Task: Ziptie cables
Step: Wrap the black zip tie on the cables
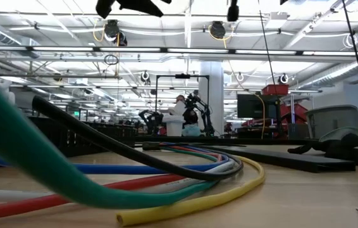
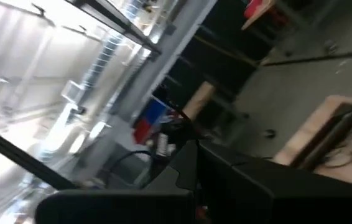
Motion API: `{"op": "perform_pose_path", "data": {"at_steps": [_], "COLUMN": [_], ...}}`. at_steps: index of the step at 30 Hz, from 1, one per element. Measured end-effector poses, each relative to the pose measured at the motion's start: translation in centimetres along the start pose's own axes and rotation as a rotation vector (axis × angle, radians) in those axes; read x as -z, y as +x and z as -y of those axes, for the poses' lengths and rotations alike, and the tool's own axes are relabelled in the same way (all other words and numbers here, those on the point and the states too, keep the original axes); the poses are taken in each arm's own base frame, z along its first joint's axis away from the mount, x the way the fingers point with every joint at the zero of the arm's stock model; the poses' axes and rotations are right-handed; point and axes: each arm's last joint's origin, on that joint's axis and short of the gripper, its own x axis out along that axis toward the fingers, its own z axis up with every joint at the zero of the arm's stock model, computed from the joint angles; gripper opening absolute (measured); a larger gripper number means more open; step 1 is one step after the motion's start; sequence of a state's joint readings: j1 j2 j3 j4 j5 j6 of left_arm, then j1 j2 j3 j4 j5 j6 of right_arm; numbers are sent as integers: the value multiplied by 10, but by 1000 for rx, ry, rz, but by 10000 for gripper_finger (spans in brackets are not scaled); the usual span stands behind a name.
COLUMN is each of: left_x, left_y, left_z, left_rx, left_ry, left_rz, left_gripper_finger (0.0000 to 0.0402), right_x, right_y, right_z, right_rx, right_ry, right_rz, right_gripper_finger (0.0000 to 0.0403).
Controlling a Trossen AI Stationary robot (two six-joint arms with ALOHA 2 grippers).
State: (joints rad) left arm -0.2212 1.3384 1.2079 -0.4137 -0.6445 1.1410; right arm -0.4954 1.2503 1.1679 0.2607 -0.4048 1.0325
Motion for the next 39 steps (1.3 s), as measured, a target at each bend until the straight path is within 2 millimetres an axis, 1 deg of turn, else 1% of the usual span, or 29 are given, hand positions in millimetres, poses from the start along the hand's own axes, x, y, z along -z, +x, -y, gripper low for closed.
{"op": "perform_pose_path", "data": {"at_steps": [2, 5, 7, 9, 13, 19, 21, 26, 31, 39], "left_x": [3, 7, 10, 14, 19, 13, 12, 10, 8, 7], "left_y": [2, 5, 8, 11, 17, 16, 15, 14, 13, 11], "left_z": [-1, -3, -4, -6, -15, -35, -38, -37, -40, -46], "left_rx": [-2, -1, 10, 17, -19, -154, -176, -160, -188, -249], "left_ry": [5, 4, -3, -15, -47, -114, -93, -60, -11, -7], "left_rz": [-16, -25, -13, -5, 45, 272, 320, 368, 399, 436], "left_gripper_finger": [182, 182, 182, 182, 182, 182, 182, 182, 182, 182], "right_x": [-7, -16, -18, -14, 0, 22, 26, 34, 42, 44], "right_y": [-10, -25, -31, -32, -26, -6, -2, 9, 19, 29], "right_z": [-3, -15, -21, -22, -21, -18, -17, -16, -14, -6], "right_rx": [9, -12, -24, -11, 17, 20, 20, 10, 7, 21], "right_ry": [-51, -65, -49, -32, 7, 48, 51, 102, 135, 164], "right_rz": [15, 64, 75, 51, -24, -114, -120, -106, -91, -50], "right_gripper_finger": [0, 0, 0, 0, 0, 0, 0, 0, 0, 0]}}
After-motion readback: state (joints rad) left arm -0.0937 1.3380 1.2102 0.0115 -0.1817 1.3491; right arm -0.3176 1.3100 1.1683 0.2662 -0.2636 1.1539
